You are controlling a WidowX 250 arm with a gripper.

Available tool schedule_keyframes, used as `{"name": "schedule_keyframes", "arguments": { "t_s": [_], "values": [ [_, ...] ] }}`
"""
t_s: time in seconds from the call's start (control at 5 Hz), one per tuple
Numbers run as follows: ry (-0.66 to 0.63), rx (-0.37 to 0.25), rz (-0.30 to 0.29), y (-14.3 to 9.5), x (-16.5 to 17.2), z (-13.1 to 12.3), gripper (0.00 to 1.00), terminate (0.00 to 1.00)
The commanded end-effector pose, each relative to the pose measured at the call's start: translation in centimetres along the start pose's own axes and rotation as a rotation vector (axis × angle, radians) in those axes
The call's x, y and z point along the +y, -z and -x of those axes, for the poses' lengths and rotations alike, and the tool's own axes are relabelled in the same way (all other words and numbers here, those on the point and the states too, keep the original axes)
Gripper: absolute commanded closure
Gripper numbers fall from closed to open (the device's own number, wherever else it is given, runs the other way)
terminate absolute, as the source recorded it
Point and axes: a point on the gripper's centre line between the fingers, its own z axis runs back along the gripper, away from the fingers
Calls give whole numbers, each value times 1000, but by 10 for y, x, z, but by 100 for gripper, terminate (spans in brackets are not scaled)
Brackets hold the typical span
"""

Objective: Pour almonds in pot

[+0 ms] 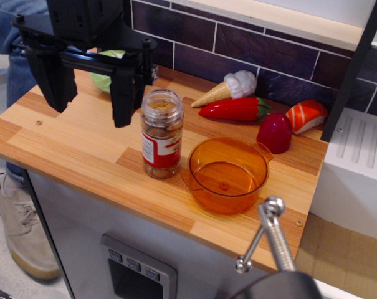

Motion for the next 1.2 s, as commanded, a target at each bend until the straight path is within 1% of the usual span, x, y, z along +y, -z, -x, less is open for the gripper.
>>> {"name": "schedule_keyframes", "arguments": {
  "t_s": [0.0, 0.2, 0.4, 0.6, 0.8, 1.0],
  "values": [
    [0, 0, 0, 0, 0, 0, 0, 0],
    [-192, 51, 134, -5, 2, -14, 0, 0],
    [-362, 101, 223, -5, 14, -30, 0, 0],
    [-561, 147, 304, -3, 35, -42, 0, 0],
    [-782, 236, 352, 7, 58, -65, 0, 0],
    [-860, 284, 382, 18, 72, -83, 0, 0]
  ]
}}
